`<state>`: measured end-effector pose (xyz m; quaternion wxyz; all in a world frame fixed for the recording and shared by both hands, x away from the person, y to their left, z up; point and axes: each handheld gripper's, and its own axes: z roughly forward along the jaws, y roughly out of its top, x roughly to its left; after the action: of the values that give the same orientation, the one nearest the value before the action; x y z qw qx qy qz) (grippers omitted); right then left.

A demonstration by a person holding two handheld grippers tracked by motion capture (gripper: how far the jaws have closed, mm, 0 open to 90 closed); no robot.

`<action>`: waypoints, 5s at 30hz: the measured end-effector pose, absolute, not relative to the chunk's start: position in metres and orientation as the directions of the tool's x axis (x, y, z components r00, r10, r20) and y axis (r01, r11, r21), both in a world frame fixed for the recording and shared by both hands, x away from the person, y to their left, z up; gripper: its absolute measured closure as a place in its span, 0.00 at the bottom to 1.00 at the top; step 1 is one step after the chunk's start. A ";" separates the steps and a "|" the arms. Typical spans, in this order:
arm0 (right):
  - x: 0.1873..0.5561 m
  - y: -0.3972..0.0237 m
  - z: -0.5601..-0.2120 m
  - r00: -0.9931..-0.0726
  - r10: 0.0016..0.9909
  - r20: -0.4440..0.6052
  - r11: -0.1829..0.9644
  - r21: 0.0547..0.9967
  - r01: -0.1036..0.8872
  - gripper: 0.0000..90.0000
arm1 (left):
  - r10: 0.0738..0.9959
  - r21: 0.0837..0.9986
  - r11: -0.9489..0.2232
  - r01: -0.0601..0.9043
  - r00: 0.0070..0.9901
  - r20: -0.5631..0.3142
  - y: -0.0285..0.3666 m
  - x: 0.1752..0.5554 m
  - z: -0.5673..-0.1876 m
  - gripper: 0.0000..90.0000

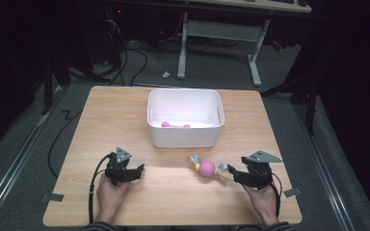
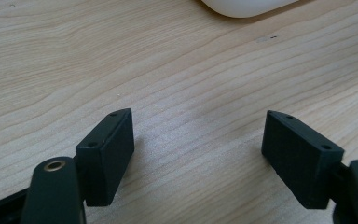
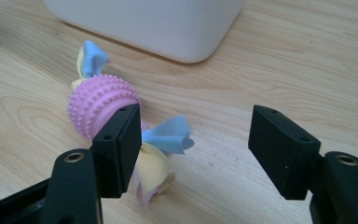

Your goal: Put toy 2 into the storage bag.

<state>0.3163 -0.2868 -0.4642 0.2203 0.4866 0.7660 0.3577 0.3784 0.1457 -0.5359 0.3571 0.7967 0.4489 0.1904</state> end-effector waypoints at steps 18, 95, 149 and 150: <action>0.324 -0.259 -0.460 -0.534 0.846 0.002 0.358 0.739 0.570 0.39 | 0.851 0.740 -0.341 0.579 0.525 -0.018 0.146 0.378 -0.536 0.28; 0.358 -0.214 -0.483 -0.671 0.741 0.015 0.538 0.584 0.607 0.35 | 0.850 0.741 -0.341 0.579 0.526 -0.020 0.146 0.379 -0.536 0.29; 0.373 -0.256 -0.357 -0.665 0.746 -0.017 0.451 0.748 0.487 0.36 | 0.847 0.736 -0.349 0.580 0.531 -0.016 0.145 0.379 -0.536 0.24; 0.377 -0.254 -0.352 -0.667 0.745 -0.016 0.450 0.751 0.484 0.36 | 0.847 0.735 -0.350 0.581 0.531 -0.016 0.145 0.379 -0.536 0.24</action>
<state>0.3768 -0.2544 -0.3524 0.1750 0.3688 0.8332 0.3731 0.3790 0.1453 -0.5362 0.3548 0.7998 0.4463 0.1879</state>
